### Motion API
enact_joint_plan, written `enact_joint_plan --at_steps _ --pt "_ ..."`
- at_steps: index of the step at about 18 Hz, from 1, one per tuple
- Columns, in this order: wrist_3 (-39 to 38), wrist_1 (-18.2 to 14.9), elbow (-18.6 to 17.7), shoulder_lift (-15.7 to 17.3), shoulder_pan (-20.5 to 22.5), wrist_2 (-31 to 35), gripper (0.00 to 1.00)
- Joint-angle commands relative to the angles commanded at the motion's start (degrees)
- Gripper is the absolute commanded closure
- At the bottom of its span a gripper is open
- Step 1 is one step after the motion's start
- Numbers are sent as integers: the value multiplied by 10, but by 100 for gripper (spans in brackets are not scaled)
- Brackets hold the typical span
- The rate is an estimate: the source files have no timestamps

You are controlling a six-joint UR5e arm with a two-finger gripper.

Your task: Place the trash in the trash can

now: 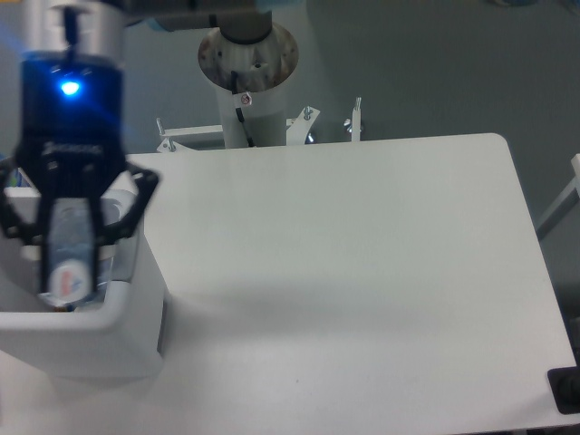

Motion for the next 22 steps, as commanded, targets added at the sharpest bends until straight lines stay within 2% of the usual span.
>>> enact_joint_plan --at_steps 2,3,4,5,6,13,17,22 --pt "2 0 -15 -3 -12 0 72" --pt "2 1 -26 -1 -16 0 61" --pt "4 2 -34 1 -17 0 39" --pt "6 2 -34 2 -17 1 12" --pt "11 1 -35 4 -18 3 0" --pt "11 -3 -44 26 -6 17 0" --pt "32 -3 -63 25 45 137 0" --pt "93 -7 -90 24 114 156 0"
